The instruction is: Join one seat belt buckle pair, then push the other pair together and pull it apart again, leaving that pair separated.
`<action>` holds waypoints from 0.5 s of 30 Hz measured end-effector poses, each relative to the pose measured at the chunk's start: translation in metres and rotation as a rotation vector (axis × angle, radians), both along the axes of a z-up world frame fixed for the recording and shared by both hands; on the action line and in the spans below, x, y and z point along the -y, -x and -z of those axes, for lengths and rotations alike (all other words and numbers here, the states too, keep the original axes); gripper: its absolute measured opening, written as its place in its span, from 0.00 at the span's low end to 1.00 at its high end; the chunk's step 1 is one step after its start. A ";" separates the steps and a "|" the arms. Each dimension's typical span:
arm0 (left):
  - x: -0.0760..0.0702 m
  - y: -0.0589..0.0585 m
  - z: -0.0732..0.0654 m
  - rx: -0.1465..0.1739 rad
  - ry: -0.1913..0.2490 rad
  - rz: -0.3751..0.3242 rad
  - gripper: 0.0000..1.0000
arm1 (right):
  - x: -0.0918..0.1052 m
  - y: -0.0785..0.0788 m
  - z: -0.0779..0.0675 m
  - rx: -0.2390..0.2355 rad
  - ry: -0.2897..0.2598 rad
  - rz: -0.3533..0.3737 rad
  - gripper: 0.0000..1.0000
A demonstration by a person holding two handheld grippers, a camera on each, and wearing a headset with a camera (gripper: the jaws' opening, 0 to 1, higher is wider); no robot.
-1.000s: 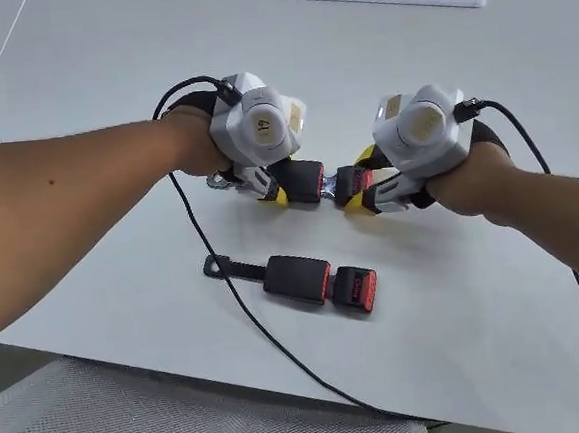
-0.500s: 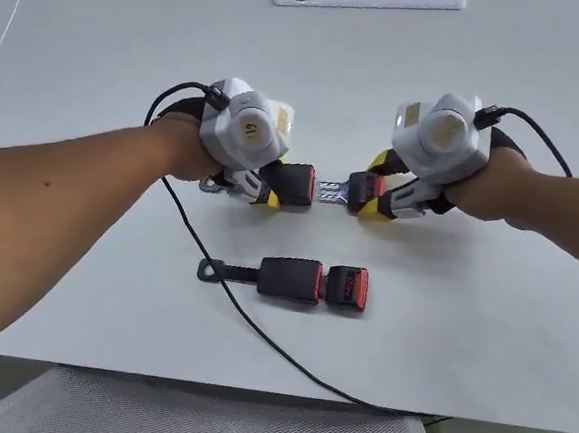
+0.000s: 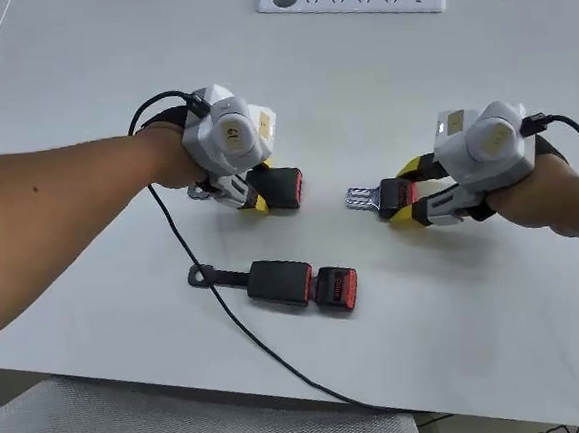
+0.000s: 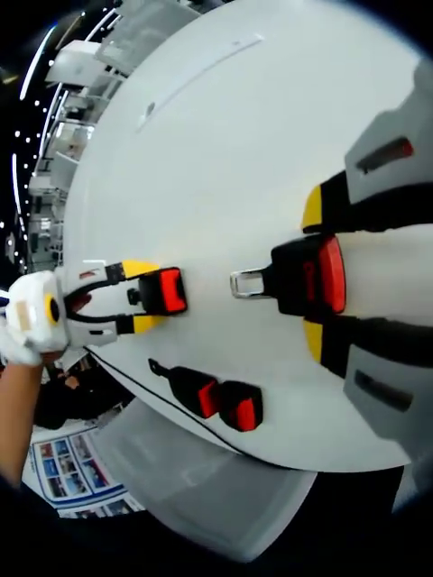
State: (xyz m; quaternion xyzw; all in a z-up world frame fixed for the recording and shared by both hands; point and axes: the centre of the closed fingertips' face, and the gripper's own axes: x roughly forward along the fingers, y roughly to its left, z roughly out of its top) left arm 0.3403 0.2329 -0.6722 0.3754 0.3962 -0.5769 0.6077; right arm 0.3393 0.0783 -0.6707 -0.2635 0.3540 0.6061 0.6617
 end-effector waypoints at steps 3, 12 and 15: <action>-0.001 -0.002 0.002 -0.001 0.002 0.000 0.34 | 0.010 0.001 0.000 -0.004 0.006 0.012 0.35; -0.001 -0.002 0.003 -0.002 -0.001 0.003 0.34 | 0.036 0.001 -0.001 0.000 0.011 0.029 0.36; -0.001 -0.002 0.003 -0.004 0.003 0.001 0.35 | 0.042 0.002 -0.001 0.006 0.011 0.026 0.36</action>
